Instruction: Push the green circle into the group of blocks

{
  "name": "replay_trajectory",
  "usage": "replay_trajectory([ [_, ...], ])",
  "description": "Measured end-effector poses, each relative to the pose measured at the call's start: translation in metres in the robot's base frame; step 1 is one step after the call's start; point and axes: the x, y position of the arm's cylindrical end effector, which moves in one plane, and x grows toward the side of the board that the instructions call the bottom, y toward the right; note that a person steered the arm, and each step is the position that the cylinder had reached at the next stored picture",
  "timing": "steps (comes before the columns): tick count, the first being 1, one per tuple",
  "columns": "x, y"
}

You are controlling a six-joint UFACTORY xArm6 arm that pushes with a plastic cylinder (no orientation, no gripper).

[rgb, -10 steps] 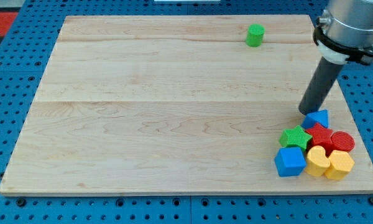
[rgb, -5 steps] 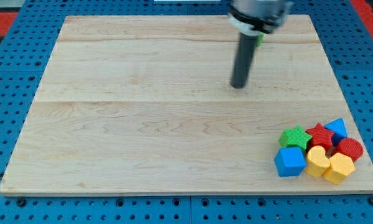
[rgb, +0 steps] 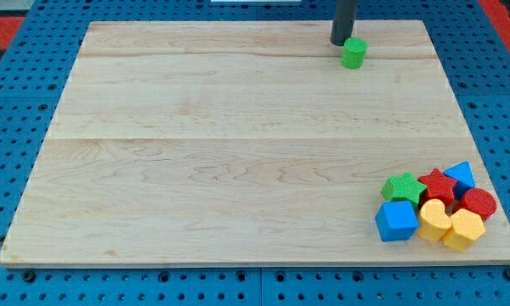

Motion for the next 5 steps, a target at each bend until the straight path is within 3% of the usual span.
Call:
replay_trajectory([
  [3, 0.068, 0.039],
  [5, 0.054, 0.074],
])
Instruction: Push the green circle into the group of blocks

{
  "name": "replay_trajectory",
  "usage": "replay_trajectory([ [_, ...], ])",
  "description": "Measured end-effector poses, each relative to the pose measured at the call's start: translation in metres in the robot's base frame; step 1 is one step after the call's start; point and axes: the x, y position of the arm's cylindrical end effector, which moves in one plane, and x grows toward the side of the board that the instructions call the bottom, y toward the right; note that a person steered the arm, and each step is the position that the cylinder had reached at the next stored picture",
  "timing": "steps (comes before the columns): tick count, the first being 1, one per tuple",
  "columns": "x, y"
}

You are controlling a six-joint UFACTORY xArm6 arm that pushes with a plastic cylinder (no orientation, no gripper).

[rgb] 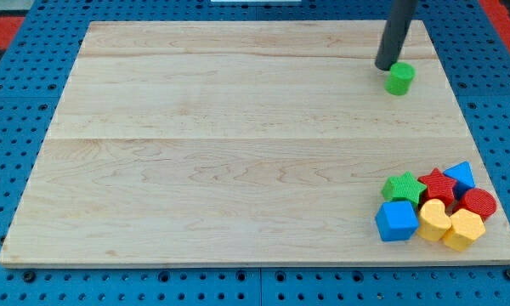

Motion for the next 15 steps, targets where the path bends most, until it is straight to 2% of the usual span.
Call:
replay_trajectory([
  [1, 0.014, 0.026],
  [2, 0.050, 0.031],
  [5, 0.137, 0.030],
  [7, 0.171, 0.029],
  [9, 0.141, 0.025],
  [15, 0.177, 0.002],
])
